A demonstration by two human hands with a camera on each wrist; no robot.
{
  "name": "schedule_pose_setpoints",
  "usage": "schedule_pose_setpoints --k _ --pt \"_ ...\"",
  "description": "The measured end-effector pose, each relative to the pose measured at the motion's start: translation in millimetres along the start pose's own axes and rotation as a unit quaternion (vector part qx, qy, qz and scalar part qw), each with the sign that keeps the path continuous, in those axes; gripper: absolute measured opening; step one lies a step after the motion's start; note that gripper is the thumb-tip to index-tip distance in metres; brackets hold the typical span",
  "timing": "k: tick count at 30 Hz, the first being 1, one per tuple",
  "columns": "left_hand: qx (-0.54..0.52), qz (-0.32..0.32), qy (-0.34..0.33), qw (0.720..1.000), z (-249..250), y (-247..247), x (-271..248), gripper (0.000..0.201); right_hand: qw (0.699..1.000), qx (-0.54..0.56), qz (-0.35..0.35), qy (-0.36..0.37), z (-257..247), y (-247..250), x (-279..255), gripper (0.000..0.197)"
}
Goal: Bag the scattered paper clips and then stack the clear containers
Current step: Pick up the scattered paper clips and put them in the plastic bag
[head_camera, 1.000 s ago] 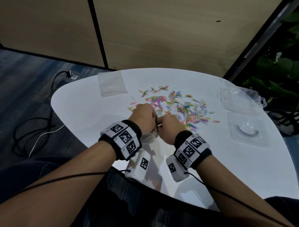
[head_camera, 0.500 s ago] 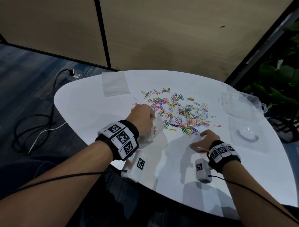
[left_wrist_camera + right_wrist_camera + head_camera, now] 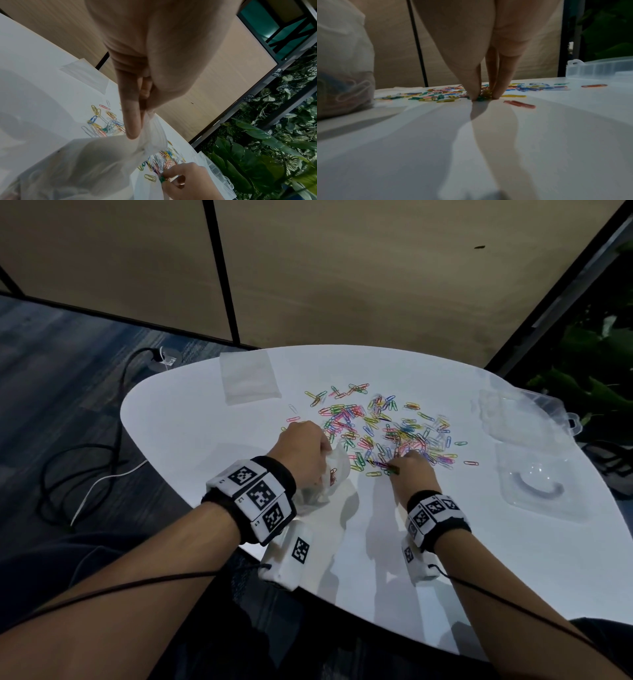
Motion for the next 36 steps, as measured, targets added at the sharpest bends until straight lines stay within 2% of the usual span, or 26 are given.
schedule_pose_setpoints --k 4,7,8,9,11,12,13,15,17,19,22,24,26,30,32,33,34,36 --pt "0.005 -0.02 -0.004 1.0 2.1 -1.4 -1.5 0.027 0.999 0.006 -0.025 -0.037 6.4 11.8 2.2 0.02" --pt "0.002 -0.024 -0.004 1.0 2.5 -0.7 -1.5 0.027 0.983 0.126 -0.045 -0.128 26.7 16.7 4.7 0.025" --pt "0.0 -0.025 -0.002 1.0 2.7 0.0 -1.1 0.027 0.961 0.209 -0.062 -0.169 31.0 20.1 3.3 0.025" --pt "-0.001 -0.027 0.0 1.0 2.4 0.3 -0.4 0.027 0.924 0.313 -0.08 -0.203 32.5 23.6 1.1 0.023" --pt "-0.005 -0.03 0.004 1.0 2.2 0.9 0.5 0.026 0.812 0.529 -0.1 -0.225 23.1 36.5 -2.4 0.012" --pt "-0.011 -0.031 0.005 0.999 2.4 0.7 1.0 0.025 0.761 0.602 -0.121 -0.211 13.8 46.1 -4.1 0.014" --pt "-0.022 -0.031 0.008 0.999 2.7 0.0 1.4 0.025 0.725 0.645 -0.152 -0.185 2.2 56.3 -7.1 0.019" --pt "-0.035 -0.024 0.01 0.999 2.3 -1.1 2.5 0.024 0.693 0.676 -0.213 -0.134 -24.1 74.4 -17.2 0.021" --pt "-0.037 -0.015 0.011 0.999 1.4 -1.9 3.1 0.024 0.693 0.668 -0.254 -0.096 -45.7 82.9 -29.0 0.016" --pt "-0.05 -0.016 0.013 0.999 0.2 -3.0 3.5 0.024 0.722 0.63 -0.276 -0.073 -61.8 82.0 -40.9 0.013" --pt "-0.061 -0.017 0.017 0.998 -0.8 -3.8 3.9 0.02 0.812 0.528 -0.248 -0.029 -76.1 72.6 -52.0 0.003" --pt "-0.068 -0.025 0.016 0.997 -0.7 -3.7 4.2 0.017 0.871 0.449 -0.197 0.022 -82.5 63.8 -52.0 0.01" --pt "-0.068 -0.032 0.005 0.997 0.4 -2.9 3.9 0.019 0.904 0.38 -0.185 0.066 -90.8 59.1 -52.5 0.014" --pt "-0.058 -0.033 0.001 0.998 -0.9 -0.7 2.3 0.023 0.901 0.303 -0.283 0.125 -101.5 55.9 -57.2 0.016" --pt "-0.061 -0.033 0.001 0.998 -2.6 0.1 1.5 0.023 0.916 0.269 -0.258 0.15 -101.0 63.3 -53.9 0.019" --pt "-0.058 -0.03 0.0 0.998 -3.6 1.5 1.0 0.023 0.92 0.28 -0.237 0.138 -98.7 68.5 -49.6 0.019" --pt "-0.052 -0.024 -0.003 0.998 -3.9 3.4 0.8 0.024 0.909 0.335 -0.224 0.106 -93.9 75.7 -45.4 0.018" --pt "-0.039 -0.002 -0.008 0.999 -6.2 8.1 0.3 0.025 0.871 0.444 -0.209 0.018 -72.3 83.4 -33.3 0.015"
Point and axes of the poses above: each hand's wrist, its own x-axis towards the middle knuckle, its own y-axis out of the back of the hand, z = x × y, the point moved 2 cm from there along x, towards the middle knuckle, and after that the axes turned 4 degrees about -y, right-handed, at the moved point
